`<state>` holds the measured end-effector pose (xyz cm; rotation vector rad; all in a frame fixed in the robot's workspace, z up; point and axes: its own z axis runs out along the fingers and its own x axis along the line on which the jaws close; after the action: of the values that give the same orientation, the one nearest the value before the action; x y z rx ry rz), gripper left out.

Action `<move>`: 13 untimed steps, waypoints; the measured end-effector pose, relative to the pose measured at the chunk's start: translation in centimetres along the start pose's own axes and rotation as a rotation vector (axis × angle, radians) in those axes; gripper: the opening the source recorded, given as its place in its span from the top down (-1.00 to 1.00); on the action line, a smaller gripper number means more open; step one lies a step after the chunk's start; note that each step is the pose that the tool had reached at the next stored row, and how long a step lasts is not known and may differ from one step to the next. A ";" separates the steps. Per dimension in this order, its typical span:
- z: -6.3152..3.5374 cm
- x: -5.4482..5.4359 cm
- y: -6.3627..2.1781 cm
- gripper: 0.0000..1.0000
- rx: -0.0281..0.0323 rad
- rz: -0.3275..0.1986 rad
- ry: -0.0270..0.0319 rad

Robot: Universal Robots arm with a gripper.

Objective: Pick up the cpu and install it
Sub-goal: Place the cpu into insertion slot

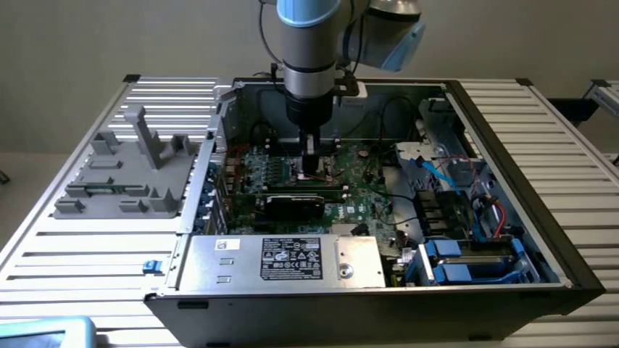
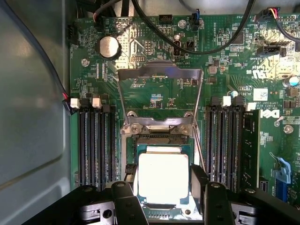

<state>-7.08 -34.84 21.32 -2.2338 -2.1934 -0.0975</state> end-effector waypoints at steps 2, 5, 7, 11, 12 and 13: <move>0.12 0.0 0.00 -0.07 0.0000 0.000 -0.0001; 0.30 0.0 -0.01 -0.07 0.0000 0.000 -0.0001; 0.43 0.1 -0.02 -0.07 0.0001 0.000 -0.0002; 0.62 0.1 -0.02 -0.07 0.0000 0.000 -0.0001; 0.64 0.1 -0.02 -0.07 0.0001 0.000 -0.0003; 0.64 0.1 -0.02 -0.07 0.0002 0.000 -0.0004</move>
<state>-7.08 -34.75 20.68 -2.2341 -2.1934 -0.0969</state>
